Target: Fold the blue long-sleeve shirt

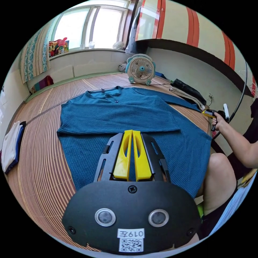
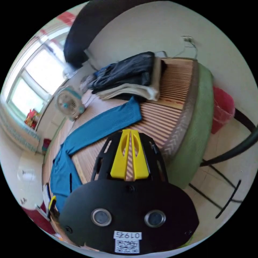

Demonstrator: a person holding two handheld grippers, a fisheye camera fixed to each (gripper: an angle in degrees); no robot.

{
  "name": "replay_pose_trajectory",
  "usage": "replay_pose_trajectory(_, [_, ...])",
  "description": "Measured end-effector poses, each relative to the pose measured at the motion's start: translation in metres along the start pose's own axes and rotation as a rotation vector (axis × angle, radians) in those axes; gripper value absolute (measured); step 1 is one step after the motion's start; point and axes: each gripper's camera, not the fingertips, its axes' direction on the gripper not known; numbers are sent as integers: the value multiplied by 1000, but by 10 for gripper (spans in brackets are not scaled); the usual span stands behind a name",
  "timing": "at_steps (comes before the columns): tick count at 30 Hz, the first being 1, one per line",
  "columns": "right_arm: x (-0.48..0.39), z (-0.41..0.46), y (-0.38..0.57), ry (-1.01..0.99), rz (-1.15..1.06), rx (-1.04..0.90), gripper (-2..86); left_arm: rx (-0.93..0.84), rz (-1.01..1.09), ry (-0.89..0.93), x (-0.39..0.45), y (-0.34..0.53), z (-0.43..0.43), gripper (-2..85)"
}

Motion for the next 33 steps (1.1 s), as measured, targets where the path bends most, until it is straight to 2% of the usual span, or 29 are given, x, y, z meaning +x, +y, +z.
replay_pose_trajectory(3, [-37,9,-1,-131,-191,-64,1,-11,-82,49,-17,1,-5,8])
replay_pose_trajectory(8, [-179,37,-11,-324,-687,-153,22,60,-202,161,-44,9,-30,11])
replay_pose_trajectory(12, [-276,81,-23,-304,-892,-199,17,93,-228,130,-58,14,-47,12])
replay_pose_trajectory(14, [-317,127,-37,-206,-955,-279,11,130,-275,131,-73,19,-60,12])
replay_pose_trajectory(17, [-333,165,-50,-200,-941,-423,-2,160,-335,146,-94,24,-73,12])
replay_pose_trajectory(23, [-321,191,-43,31,-1034,-419,-9,172,-367,133,-109,27,-89,10])
replay_pose_trajectory(25, [-312,195,-50,12,-1013,-420,-9,159,-352,126,-108,26,-90,11])
replay_pose_trajectory(29, [-287,140,-69,-142,-936,-255,-3,140,-342,48,-111,26,-100,10])
replay_pose_trajectory(31, [-268,107,-61,-177,-981,-216,10,148,-366,28,-116,29,-106,10])
replay_pose_trajectory(33, [-239,79,-50,-208,-1028,-258,33,155,-385,39,-121,33,-114,9])
